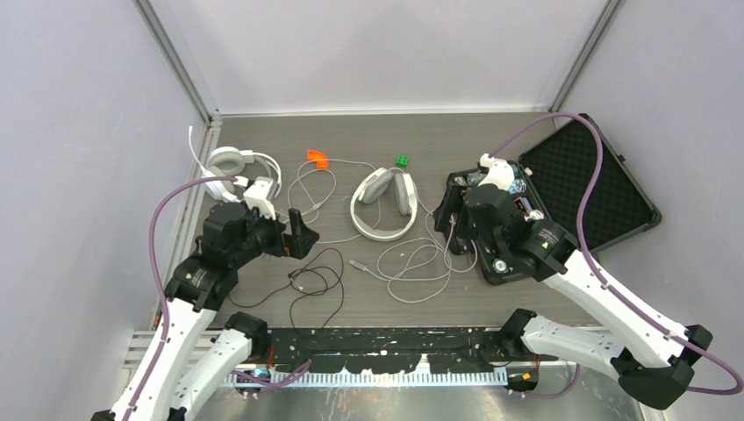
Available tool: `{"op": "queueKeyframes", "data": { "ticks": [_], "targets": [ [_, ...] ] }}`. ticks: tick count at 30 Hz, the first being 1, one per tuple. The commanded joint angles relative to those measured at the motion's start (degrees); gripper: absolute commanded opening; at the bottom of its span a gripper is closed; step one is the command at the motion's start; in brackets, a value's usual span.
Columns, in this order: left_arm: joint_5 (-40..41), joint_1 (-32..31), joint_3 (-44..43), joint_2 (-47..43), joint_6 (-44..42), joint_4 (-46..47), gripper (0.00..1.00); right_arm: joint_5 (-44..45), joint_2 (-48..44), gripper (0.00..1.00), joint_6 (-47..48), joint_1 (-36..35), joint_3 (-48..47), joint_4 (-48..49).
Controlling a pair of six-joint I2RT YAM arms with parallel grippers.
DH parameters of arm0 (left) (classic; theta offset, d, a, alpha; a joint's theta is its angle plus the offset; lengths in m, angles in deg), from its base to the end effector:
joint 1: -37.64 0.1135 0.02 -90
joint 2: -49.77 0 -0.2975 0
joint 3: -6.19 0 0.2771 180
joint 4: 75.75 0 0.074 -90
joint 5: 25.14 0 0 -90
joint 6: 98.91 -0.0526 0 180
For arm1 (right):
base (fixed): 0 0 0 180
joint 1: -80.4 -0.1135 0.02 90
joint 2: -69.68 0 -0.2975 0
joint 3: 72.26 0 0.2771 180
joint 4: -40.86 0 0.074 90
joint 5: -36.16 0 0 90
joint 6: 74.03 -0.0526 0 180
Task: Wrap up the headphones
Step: Pick up the headphones from the center of the board.
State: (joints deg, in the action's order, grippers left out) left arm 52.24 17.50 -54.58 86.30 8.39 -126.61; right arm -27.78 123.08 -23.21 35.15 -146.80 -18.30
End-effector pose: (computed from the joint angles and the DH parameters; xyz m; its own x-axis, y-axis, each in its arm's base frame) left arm 0.1328 -0.0609 0.3482 -0.5561 -0.1051 -0.8244 0.3708 0.8564 -0.3593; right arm 0.1548 0.1234 0.3776 -0.5853 0.2157 -0.7816 -0.0317 0.9571 0.2879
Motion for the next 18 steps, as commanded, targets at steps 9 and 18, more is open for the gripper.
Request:
{"op": "queueKeyframes", "data": {
  "ticks": [9,18],
  "targets": [
    [4.05,-0.07,0.85,-3.3,-2.01,2.75,1.0,11.77,6.51,0.83,6.53,0.17,2.65,12.92],
    [4.35,-0.07,1.07,-4.01,-2.01,2.7,1.0,9.12,27.95,0.82,12.78,2.08,-10.54,19.46]
  ]
}}
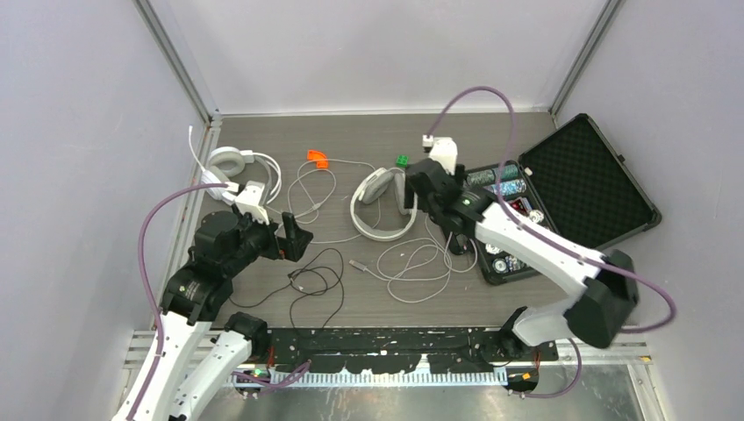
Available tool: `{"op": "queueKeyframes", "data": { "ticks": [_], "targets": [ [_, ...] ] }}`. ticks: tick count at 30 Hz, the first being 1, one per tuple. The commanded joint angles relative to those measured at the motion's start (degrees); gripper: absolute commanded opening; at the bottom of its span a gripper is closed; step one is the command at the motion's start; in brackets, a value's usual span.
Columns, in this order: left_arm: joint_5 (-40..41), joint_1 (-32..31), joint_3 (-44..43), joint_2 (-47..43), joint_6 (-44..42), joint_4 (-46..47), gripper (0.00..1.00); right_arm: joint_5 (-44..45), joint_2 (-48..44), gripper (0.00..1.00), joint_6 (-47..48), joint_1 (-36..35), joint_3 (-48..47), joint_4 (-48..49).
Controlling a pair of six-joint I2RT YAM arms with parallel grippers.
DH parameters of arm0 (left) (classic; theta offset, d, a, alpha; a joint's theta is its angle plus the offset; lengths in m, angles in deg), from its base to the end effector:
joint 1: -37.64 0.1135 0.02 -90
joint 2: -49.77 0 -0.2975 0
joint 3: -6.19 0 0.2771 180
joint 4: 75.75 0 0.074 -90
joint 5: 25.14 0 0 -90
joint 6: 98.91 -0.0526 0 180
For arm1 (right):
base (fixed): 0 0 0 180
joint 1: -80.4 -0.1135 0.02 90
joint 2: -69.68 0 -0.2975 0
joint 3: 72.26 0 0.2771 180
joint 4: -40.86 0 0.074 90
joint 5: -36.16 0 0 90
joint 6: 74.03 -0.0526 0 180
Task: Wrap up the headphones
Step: Pick up the headphones from the center of the board.
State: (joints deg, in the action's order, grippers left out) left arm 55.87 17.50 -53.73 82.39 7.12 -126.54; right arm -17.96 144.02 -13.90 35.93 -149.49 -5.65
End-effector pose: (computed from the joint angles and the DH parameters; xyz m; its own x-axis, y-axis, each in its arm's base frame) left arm 0.1203 -0.0529 0.3508 -0.4907 -0.1105 -0.8643 0.3528 0.8817 -0.3131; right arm 0.2363 0.1888 0.3335 -0.5588 0.0169 -0.8291 0.0155 0.9998 0.0099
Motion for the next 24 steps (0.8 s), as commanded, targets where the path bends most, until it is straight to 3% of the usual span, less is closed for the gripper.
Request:
{"op": "queueKeyframes", "data": {
  "ticks": [1,9,12,17,19,22,24],
  "targets": [
    [0.74,-0.07,0.22,-0.09,-0.74,2.6,1.0,-1.76,9.67,0.82,3.38,1.65,-9.45,7.31],
    [1.85,-0.07,0.53,-0.9,-0.74,2.59,1.0,-2.93,27.68,0.83,3.68,5.07,-17.97,9.22],
    [2.31,-0.07,0.42,-0.57,-0.8,2.38,1.0,-8.09,31.49,0.82,2.77,7.76,-18.67,10.26],
    [2.41,-0.07,0.46,-0.28,-0.83,2.33,1.0,-8.95,34.36,0.78,2.47,8.51,-18.6,11.23],
    [2.48,-0.07,0.53,-0.13,-0.84,2.35,1.0,-7.5,34.32,0.71,2.45,8.55,-18.4,11.23],
    [2.99,-0.07,0.58,0.39,-0.85,2.39,0.99,-6.09,33.31,0.5,2.24,8.59,-17.54,11.44],
    [3.43,-0.07,0.49,0.63,-0.83,2.21,0.99,-5.99,32.29,0.41,1.61,8.52,-17.06,11.41]
  ]
}}
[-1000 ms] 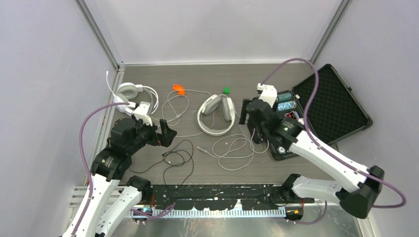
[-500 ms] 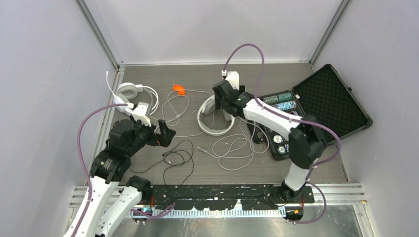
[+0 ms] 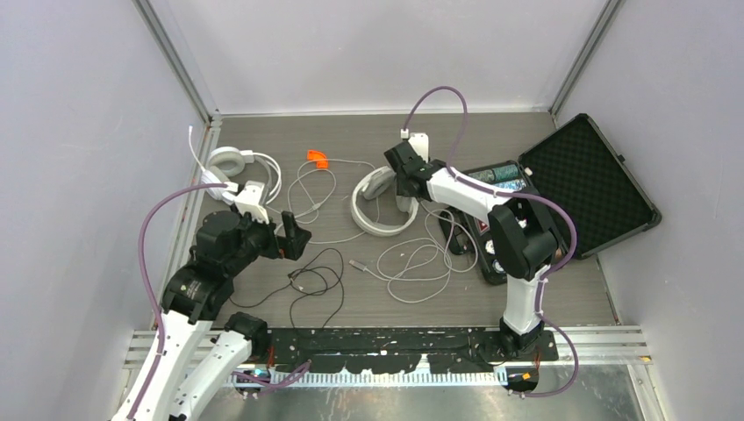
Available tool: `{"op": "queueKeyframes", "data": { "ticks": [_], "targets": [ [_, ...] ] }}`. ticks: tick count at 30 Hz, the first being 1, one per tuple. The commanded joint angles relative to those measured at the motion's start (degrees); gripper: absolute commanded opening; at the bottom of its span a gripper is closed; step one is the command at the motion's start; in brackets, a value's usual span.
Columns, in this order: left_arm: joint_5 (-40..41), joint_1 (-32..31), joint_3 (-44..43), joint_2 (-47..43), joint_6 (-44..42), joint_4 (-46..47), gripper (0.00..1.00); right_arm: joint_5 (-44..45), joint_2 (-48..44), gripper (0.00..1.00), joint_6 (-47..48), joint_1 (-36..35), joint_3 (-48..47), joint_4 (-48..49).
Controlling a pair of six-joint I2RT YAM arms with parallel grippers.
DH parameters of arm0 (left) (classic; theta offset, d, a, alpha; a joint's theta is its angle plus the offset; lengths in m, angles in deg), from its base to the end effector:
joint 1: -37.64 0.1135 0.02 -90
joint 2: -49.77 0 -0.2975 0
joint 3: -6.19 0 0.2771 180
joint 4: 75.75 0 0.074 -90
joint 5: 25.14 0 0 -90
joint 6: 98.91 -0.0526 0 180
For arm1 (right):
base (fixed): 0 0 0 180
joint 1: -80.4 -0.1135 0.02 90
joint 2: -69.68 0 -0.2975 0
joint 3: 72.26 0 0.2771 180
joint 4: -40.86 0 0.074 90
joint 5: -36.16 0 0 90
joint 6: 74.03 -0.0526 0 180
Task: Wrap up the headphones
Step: Pick up the headphones from the center of the board.
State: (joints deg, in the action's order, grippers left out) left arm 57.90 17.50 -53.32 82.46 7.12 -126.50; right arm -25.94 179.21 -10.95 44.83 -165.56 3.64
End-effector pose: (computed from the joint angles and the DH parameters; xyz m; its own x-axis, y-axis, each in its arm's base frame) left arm 0.1220 -0.0515 0.3480 -0.4891 -0.1126 -0.8649 0.3233 0.8976 -0.2996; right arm 0.3863 0.2460 0.2196 -0.7128 -0.0178 -0.7012 0.0396 0.9971 -0.0656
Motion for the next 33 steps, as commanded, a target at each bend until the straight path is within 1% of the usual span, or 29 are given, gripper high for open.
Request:
{"op": "queueKeyframes", "data": {
  "ticks": [1,5,9,12,15,19,22,25,29,33],
  "targets": [
    [1.65,-0.07,0.07,0.68,-0.83,2.1,0.99,1.8,-3.61,0.39,-1.97,-0.32,-0.74,2.09],
    [3.61,-0.07,-0.1,1.18,0.18,1.57,0.98,0.05,-7.45,0.37,-7.06,-0.36,0.6,1.42],
    [5.97,-0.07,-0.09,1.68,2.88,2.73,0.98,-0.78,-11.79,0.37,-17.31,-0.43,3.15,0.9],
    [10.24,-0.07,-0.85,3.37,7.56,4.64,0.98,-0.8,-15.52,0.33,-24.41,-0.64,6.17,2.03],
    [9.25,-0.07,-1.68,6.58,14.4,8.64,0.98,1.9,-18.44,0.31,-29.26,-1.86,9.04,3.27],
    [4.52,-0.07,-4.16,13.2,22.37,12.98,0.98,5.9,-21.57,0.3,-32.33,-4.47,12.06,5.44],
    [3.13,-0.19,-6.85,19.22,26.02,14.32,0.97,10.8,-23.15,0.29,-34.24,-6.84,13.2,5.63],
    [5.44,-1.48,-7.94,23.96,28.3,17.65,0.94,13.96,-23.98,0.29,-36.05,-8.35,14.18,6.77],
    [11.2,-6.4,-5.2,27.69,31.21,25.71,0.9,16.27,-23.4,0.29,-37.49,-10.17,14.33,7.73],
    [17.59,-10.77,-5.48,32.93,32.59,26.31,0.87,19.02,-23.25,0.28,-38.76,-11.59,14.73,7.73]
  ]
}}
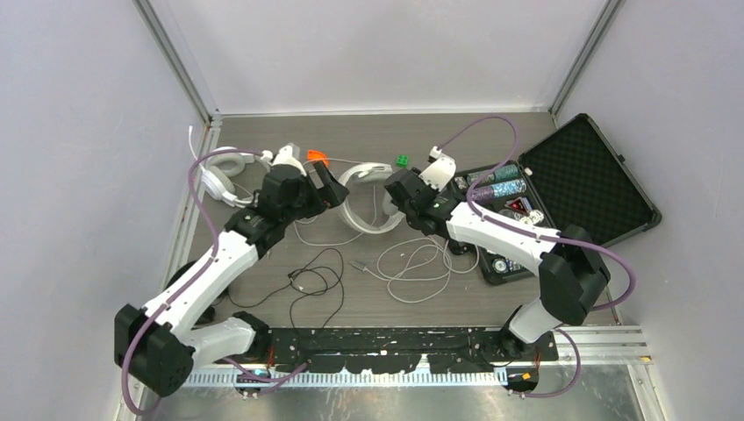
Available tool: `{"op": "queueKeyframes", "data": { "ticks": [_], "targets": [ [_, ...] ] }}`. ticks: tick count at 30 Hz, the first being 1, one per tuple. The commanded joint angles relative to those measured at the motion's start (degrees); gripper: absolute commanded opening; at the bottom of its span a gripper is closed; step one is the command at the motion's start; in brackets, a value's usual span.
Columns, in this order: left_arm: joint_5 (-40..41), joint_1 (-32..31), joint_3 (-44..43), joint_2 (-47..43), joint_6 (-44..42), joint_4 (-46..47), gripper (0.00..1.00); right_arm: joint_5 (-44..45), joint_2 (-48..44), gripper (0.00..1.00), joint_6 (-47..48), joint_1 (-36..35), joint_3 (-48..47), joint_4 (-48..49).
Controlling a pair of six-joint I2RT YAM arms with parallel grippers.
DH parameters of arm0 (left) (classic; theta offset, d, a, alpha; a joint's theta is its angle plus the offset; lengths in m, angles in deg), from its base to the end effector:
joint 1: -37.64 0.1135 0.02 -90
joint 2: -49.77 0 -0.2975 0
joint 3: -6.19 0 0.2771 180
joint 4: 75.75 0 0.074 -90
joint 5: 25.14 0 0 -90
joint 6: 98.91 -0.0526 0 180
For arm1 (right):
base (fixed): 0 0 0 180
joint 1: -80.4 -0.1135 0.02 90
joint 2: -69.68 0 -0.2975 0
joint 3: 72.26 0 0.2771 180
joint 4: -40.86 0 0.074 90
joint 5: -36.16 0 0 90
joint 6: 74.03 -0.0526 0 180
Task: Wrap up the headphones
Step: Pick up the headphones from the center of the board.
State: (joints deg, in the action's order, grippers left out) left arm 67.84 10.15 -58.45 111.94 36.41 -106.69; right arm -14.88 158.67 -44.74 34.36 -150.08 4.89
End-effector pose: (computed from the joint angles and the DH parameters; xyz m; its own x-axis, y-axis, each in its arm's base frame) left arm 0.2401 -0.1218 0.3282 -0.5963 -0.4902 -0.6357 -0.0051 0.7942 -0.6076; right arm 0.2770 0.2396 0.2730 -0.4782 0.4811 -0.7348 0.3152 0.8749 0.3678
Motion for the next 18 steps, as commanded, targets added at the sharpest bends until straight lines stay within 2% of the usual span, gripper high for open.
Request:
{"op": "queueKeyframes", "data": {
  "ticks": [1,5,11,18],
  "targets": [
    [9.35,-4.35,-0.99,4.69,3.49,5.39,0.86,8.9,-2.88,0.28,-5.36,-1.51,-0.51,6.55],
    [14.52,-7.18,-1.73,8.11,4.52,3.66,0.82,11.59,-3.13,0.28,-5.74,-2.72,0.01,7.85],
    [21.64,-11.01,0.67,10.39,6.27,7.87,0.74,13.33,-2.75,0.27,-6.73,-3.35,0.03,8.47],
    [21.42,-11.31,1.15,13.91,5.98,12.58,0.56,12.86,-4.64,0.27,-5.73,-3.7,3.34,13.37]
  ]
}}
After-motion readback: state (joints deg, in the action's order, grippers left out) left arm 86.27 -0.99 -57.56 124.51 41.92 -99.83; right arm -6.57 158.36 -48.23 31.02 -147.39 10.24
